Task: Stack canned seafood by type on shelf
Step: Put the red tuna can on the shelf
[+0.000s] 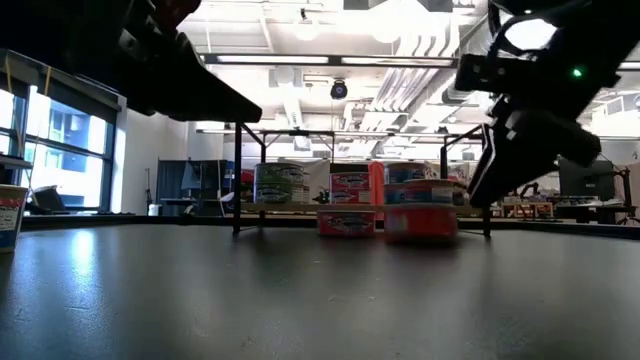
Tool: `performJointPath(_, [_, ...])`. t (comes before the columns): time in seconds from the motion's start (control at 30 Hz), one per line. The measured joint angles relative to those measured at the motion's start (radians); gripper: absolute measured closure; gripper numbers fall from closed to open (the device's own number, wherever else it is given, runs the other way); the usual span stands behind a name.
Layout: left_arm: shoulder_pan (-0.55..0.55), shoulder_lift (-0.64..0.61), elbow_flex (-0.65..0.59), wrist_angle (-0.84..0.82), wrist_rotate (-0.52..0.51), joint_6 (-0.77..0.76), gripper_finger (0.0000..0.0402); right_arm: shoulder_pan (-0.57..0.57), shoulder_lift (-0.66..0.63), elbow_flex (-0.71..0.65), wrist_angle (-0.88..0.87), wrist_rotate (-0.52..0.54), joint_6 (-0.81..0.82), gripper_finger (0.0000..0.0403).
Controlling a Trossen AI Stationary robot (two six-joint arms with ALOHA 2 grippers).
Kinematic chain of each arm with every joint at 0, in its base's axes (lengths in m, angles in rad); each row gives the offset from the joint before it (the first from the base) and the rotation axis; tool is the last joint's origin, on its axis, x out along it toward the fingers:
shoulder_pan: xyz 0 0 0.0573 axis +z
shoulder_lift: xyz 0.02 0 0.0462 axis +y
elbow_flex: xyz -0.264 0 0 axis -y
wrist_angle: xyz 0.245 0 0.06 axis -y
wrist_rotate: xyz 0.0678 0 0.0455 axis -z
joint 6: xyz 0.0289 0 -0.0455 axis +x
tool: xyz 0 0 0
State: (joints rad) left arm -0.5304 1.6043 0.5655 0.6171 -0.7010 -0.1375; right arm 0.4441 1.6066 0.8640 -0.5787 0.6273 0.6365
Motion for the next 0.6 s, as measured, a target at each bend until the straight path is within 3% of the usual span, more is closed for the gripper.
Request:
performJointPath(0.13, [0.000, 0.000, 0.000, 0.001, 0.027, 0.007, 0.0392, 0.024, 0.000, -0.065, 0.174, 0.036, -0.078, 0.0204])
performJointPath(0.33, [0.008, 0.035, 0.021, 0.009, 0.039, 0.061, 0.0392, 0.008, 0.000, -0.192, 0.586, 0.070, -0.395, 0.0168])
performJointPath(0.6, [0.028, 0.177, 0.148, 0.008, 0.053, 0.150, 0.0392, -0.052, 0.034, -0.223, 0.662, -0.128, -0.324, 0.0167])
